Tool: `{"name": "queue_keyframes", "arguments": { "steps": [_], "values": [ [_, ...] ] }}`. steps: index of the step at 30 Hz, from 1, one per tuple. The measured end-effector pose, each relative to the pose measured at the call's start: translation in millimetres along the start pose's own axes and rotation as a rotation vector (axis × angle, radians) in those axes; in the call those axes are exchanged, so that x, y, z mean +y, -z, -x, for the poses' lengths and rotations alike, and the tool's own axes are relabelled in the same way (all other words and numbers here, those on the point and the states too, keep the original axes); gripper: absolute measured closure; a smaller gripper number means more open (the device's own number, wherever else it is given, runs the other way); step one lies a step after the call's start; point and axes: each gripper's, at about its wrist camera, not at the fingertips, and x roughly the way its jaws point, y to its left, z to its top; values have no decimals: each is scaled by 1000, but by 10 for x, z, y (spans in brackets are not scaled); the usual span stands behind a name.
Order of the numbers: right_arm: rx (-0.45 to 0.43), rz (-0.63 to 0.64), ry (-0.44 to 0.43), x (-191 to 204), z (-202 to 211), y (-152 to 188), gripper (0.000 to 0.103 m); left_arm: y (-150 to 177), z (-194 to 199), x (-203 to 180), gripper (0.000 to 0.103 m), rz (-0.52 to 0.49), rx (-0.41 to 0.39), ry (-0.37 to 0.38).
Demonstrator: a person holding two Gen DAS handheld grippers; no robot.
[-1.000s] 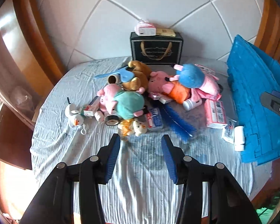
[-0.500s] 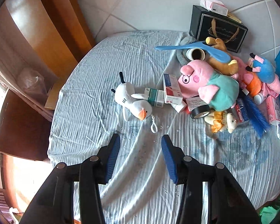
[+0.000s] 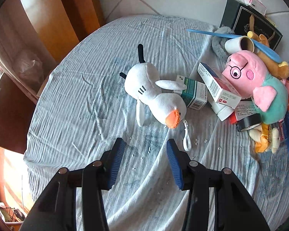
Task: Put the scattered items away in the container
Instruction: 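Grasp the white plush goose with the left tool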
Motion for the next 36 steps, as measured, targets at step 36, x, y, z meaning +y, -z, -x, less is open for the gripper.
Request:
{"name": "queue_keyframes", "arguments": {
  "steps": [36],
  "values": [
    [74,-93,22,712,-1056,-3,50,29,-559,-73,53,-255,31,193]
  ]
}}
